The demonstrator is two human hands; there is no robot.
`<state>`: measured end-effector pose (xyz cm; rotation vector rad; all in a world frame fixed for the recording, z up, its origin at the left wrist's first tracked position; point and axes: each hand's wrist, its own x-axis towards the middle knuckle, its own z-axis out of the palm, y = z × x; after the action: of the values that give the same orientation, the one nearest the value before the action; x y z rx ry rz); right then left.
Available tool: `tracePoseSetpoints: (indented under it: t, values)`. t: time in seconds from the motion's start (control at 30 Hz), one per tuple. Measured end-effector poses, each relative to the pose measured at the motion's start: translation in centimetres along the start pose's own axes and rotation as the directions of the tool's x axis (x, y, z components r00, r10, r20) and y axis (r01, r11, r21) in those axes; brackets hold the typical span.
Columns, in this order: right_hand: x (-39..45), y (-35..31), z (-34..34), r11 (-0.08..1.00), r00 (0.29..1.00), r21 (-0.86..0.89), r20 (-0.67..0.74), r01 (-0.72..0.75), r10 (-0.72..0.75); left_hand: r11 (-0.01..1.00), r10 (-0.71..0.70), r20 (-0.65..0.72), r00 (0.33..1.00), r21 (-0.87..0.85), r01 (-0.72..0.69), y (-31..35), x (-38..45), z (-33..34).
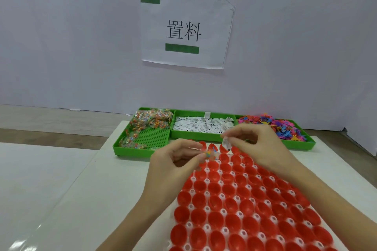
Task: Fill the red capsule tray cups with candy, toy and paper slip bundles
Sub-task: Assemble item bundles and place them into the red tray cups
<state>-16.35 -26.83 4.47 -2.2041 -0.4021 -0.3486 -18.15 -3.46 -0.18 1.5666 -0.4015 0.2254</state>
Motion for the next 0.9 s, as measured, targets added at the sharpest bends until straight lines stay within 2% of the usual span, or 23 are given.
tracePoseSetpoints:
  t: [0.1,0.27,0.5,0.73,0.8,0.9]
  values:
    - [-3.7,-1.8,0.8,1.000,0.999,0.018,0.028,0.023,-0.023,1.000,0.019,0.049,0.999,-0.023,-0.018,0.8,-0.6,1.1]
    - [-6.4,-2.9,1.4,0.998,0.996,-0.036,-0.062,0.056,-0.058,0.999,0.038,0.170,0.985,0.030,-0.043,1.6,-1.1,1.9]
    - [-7.2,-2.9,1.2,0.997,0.994,0.045,-0.101,0.058,-0.053,0.993,-0.116,0.225,0.967,-0.011,0.121,2.0,-1.3,1.6]
    - [-6.3,-2.2,0.1,0.988,0.999,0.149,0.031,-0.040,0.035,0.985,-0.153,0.212,0.965,-0.050,0.167,1.9,-1.3,1.5]
    - [-4.2,0.0,-1.3,0.986,0.987,0.091,-0.059,-0.142,0.148,0.982,-0.169,0.203,0.965,-0.046,0.182,2.0,-1.2,1.3]
    - [0.1,5.3,-4.2,0.915,0.935,-0.235,-0.222,-0.327,0.277,0.975,-0.202,0.138,0.970,-0.061,0.212,2.1,-1.0,1.0]
